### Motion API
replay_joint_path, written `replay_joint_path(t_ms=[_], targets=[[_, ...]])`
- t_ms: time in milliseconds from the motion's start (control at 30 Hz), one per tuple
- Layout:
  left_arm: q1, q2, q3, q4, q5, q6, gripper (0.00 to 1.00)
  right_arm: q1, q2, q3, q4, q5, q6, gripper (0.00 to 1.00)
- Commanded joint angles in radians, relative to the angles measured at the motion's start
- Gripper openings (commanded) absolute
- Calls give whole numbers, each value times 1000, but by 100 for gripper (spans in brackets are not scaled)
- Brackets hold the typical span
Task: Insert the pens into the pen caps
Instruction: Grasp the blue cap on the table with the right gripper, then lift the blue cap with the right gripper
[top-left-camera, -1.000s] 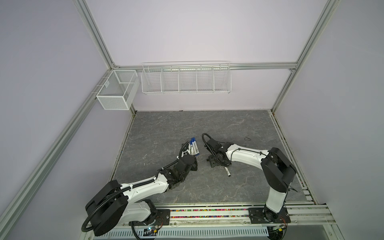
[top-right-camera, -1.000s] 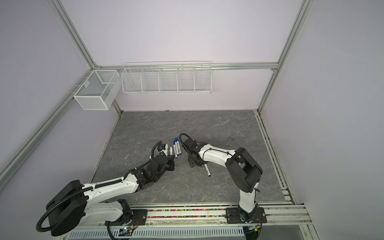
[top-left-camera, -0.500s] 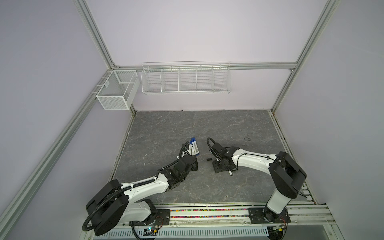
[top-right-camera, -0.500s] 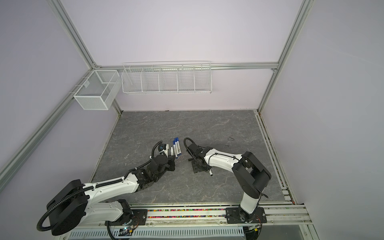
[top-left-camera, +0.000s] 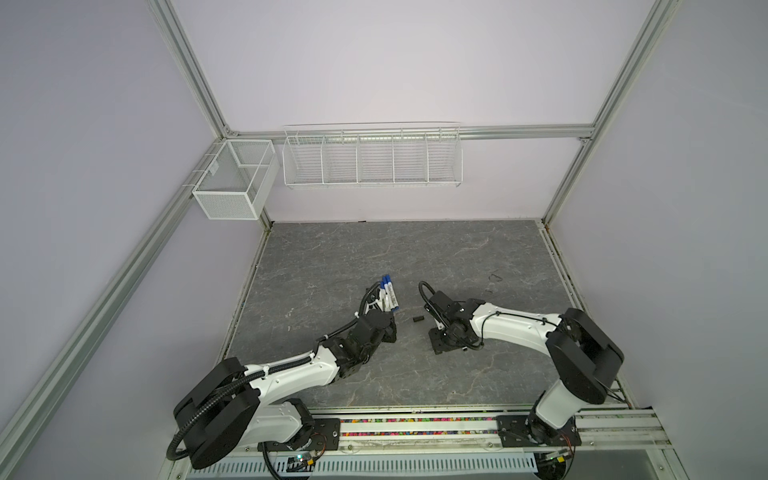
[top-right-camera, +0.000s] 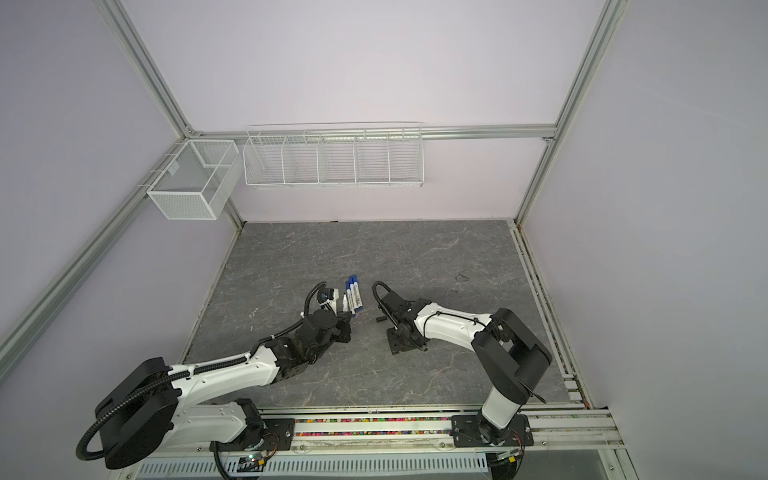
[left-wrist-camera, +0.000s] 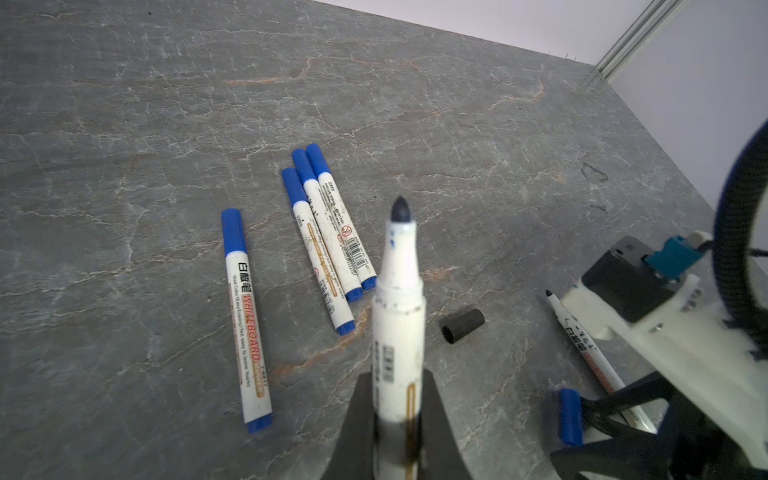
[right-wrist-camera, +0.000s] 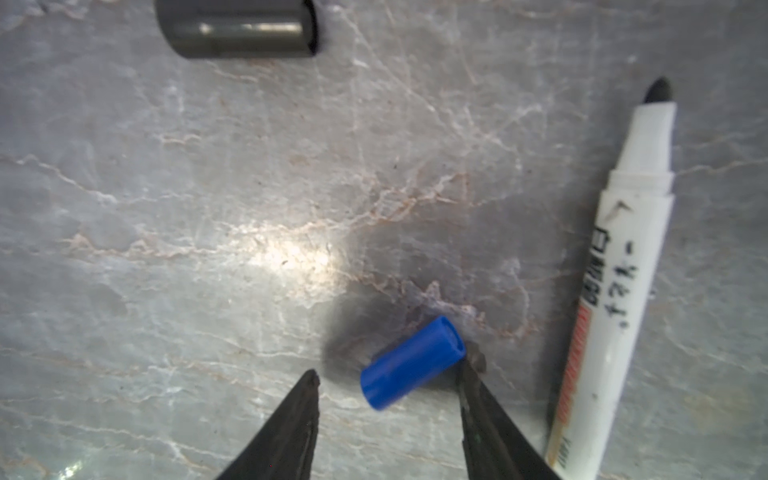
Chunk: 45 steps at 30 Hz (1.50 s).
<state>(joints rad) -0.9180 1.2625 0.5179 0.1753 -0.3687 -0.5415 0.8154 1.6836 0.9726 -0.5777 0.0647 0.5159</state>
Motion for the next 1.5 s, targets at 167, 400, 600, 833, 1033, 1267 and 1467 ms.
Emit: replay_joint_path(t_ms=[167,400,600,833,1033,1267,1467], targets=[[5,12,19,12,6,-6,0,7,73,55,2,21,-12,52],[4,21,25,10,11,-5,0,7,111,83,8,35,-14,39],[5,27,38,-9,14,-5,0,7,152,125,6,32,-20,33],[5,25,34,-8,13,-4,0,7,178,128,3,31,-28,28],[4,31,35,-7,17,0,0,7,184,124,24,24,-31,17],[5,36,43,-14,29,7,0,6,92,113,100,10,-46,7],[5,49,62,-24,85,51,0,-9,-68,70,200,5,-53,7]])
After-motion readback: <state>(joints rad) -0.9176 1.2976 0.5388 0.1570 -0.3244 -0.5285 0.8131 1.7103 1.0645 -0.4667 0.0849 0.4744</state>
